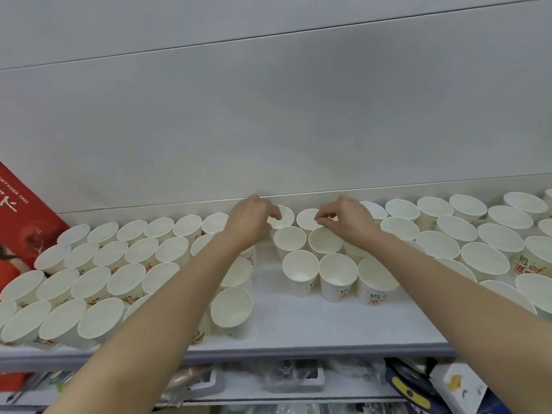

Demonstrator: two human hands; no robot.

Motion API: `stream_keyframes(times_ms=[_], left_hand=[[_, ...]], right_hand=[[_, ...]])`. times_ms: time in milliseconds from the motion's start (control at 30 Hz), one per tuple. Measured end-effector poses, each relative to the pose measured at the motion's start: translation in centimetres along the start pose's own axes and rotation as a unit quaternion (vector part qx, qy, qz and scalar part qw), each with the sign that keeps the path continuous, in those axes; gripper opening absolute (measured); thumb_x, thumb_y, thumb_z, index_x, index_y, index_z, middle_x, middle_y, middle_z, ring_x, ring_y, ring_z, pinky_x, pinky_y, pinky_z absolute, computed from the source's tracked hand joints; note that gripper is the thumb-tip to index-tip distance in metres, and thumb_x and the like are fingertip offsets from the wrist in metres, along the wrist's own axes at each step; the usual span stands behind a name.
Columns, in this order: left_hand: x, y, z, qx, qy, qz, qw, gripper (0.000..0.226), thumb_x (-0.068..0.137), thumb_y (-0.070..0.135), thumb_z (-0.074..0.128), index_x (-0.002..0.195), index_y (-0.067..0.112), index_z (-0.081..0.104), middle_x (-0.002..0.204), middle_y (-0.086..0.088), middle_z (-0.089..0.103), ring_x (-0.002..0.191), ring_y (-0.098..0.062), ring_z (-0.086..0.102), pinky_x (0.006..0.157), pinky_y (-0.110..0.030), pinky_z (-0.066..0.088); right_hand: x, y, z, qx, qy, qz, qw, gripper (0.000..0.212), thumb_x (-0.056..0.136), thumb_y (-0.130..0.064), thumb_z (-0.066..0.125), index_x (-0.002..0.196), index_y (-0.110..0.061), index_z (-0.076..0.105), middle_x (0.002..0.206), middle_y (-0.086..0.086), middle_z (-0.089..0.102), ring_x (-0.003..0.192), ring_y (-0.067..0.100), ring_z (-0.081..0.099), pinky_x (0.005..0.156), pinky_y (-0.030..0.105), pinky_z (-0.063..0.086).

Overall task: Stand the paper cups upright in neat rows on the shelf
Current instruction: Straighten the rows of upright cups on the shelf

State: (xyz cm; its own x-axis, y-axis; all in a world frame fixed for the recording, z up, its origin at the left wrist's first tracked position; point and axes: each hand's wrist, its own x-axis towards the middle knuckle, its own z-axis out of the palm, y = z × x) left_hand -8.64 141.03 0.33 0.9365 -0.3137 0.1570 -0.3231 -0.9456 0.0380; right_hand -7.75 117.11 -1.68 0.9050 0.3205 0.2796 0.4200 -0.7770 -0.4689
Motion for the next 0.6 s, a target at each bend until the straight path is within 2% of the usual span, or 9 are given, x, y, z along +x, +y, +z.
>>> stream_keyframes(times_ms=[67, 133, 233, 333, 400, 467, 600], left_hand=[[-1.0, 0.6, -1.3, -0.047, -0.003, 0.019, 0.999, 0.024, 0.084, 0.021, 0.069, 0.105, 0.033, 0.071, 0.102, 0.011, 0.066, 0.102, -0.014, 0.054, 0.072, -0.028, 0.040], [-2.7, 1.5, -2.4, -0.101, -0.040, 0.047, 0.993, 0.017, 0.082, 0.028, 0.072, 0.098, 0.034, 0.073, 0.096, 0.014, 0.066, 0.094, -0.008, 0.057, 0.074, -0.030, 0.047], [-5.7, 3.6, -2.9, -0.148, -0.059, 0.072, 0.985, 0.015, 0.079, 0.040, 0.074, 0.092, 0.034, 0.073, 0.092, 0.017, 0.067, 0.085, -0.001, 0.055, 0.074, -0.030, 0.049], [-7.1, 6.0, -2.1, -0.080, -0.057, 0.103, 0.990, 0.026, 0.077, 0.050, 0.074, 0.097, 0.034, 0.070, 0.093, 0.018, 0.063, 0.089, -0.004, 0.048, 0.070, -0.027, 0.041], [-7.1, 6.8, -1.4, -0.041, -0.050, 0.107, 0.992, 0.025, 0.078, 0.049, 0.073, 0.097, 0.034, 0.070, 0.093, 0.015, 0.065, 0.094, -0.009, 0.049, 0.069, -0.028, 0.038], [-7.2, 6.8, -1.0, -0.026, -0.051, 0.100, 0.993, 0.017, 0.079, 0.044, 0.071, 0.091, 0.033, 0.071, 0.093, 0.012, 0.068, 0.097, -0.012, 0.053, 0.070, -0.029, 0.042], [-7.8, 6.3, -0.2, -0.007, -0.048, 0.081, 0.996, 0.009, 0.080, 0.037, 0.068, 0.086, 0.031, 0.072, 0.086, 0.009, 0.069, 0.092, -0.015, 0.057, 0.065, -0.028, 0.044]], right_hand=[[-1.5, -0.1, -1.0, 0.017, -0.015, -0.010, 1.000, 0.009, 0.085, -0.028, 0.066, 0.086, -0.031, 0.074, 0.083, -0.013, 0.070, 0.089, 0.012, 0.051, 0.070, 0.034, 0.046], [-3.8, -0.4, -2.1, 0.025, -0.023, -0.022, 0.999, 0.006, 0.082, -0.030, 0.069, 0.080, -0.035, 0.072, 0.080, -0.016, 0.068, 0.086, 0.008, 0.051, 0.072, 0.038, 0.048], [-8.2, -1.6, -3.2, 0.028, -0.003, -0.041, 0.999, 0.005, 0.075, -0.032, 0.077, 0.078, -0.031, 0.073, 0.078, -0.018, 0.066, 0.088, 0.010, 0.052, 0.074, 0.033, 0.047], [-11.0, -3.0, -2.5, -0.053, 0.034, -0.108, 0.992, 0.022, 0.061, -0.032, 0.088, 0.076, -0.022, 0.075, 0.069, -0.014, 0.059, 0.078, 0.020, 0.057, 0.068, 0.029, 0.046], [-11.2, -3.1, -1.3, -0.107, 0.036, -0.132, 0.985, 0.027, 0.057, -0.034, 0.089, 0.075, -0.021, 0.074, 0.065, -0.011, 0.061, 0.074, 0.023, 0.055, 0.066, 0.031, 0.046], [-11.0, -3.0, -0.5, -0.133, 0.042, -0.133, 0.981, 0.025, 0.058, -0.032, 0.088, 0.073, -0.021, 0.071, 0.065, -0.010, 0.064, 0.074, 0.024, 0.054, 0.066, 0.036, 0.046], [-11.7, -3.1, 0.3, -0.148, 0.043, -0.135, 0.979, 0.016, 0.062, -0.025, 0.084, 0.068, -0.022, 0.069, 0.064, -0.009, 0.066, 0.070, 0.022, 0.054, 0.066, 0.034, 0.038]])
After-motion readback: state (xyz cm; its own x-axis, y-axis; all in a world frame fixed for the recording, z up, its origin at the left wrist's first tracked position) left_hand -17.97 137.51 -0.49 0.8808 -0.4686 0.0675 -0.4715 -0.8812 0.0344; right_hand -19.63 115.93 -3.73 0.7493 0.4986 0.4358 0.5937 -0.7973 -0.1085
